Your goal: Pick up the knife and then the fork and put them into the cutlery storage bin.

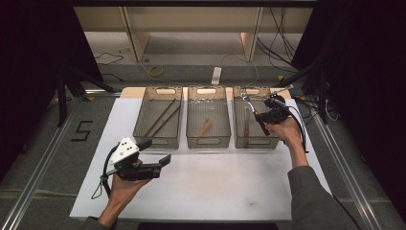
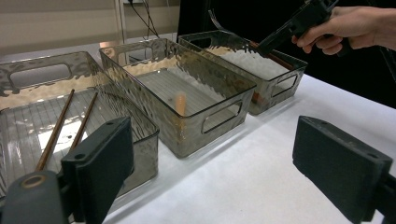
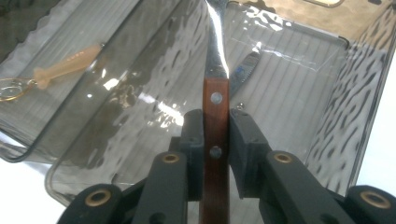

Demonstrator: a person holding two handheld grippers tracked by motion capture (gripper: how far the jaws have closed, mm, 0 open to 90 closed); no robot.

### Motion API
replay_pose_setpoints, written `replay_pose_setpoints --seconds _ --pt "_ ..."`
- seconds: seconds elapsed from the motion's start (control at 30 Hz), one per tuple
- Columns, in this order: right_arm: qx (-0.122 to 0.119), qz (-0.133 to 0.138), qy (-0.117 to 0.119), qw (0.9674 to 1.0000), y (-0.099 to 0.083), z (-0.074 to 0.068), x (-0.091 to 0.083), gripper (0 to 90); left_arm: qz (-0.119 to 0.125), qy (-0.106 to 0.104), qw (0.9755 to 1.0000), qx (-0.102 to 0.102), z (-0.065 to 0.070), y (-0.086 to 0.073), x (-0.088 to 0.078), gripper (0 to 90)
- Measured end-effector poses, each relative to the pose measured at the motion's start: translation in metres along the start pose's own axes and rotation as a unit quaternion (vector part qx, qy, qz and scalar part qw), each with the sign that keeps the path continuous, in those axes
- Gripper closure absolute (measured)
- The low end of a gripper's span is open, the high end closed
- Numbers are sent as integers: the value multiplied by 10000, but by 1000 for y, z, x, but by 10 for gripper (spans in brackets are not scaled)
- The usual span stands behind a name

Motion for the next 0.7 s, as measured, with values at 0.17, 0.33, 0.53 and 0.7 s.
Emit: replay_pose_setpoints --seconds 0.17,0.33,0.53,0.7 --pt "74 -15 -42 10000 -4 3 3 770 -3 2 10000 6 0 0 0 121" --pt "64 -65 -71 9999 -4 1 6 770 0 -2 10000 -4 1 0 0 121" --pt "131 -122 -112 9998 -2 1 11 770 10 1 10000 5 0 0 0 122" --pt "153 -167 -115 9997 -3 0 14 769 -2 4 10000 16 0 0 -1 122"
Point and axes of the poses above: each handheld gripper's, and its own axes: x roughly forward along the jaws, y roughly out of its top, z roughly to its right, the point moved 4 cm from there along x, roughly forward along the jaws, and after that the axes turned 1 degree about -x, right-handed, at the moved point
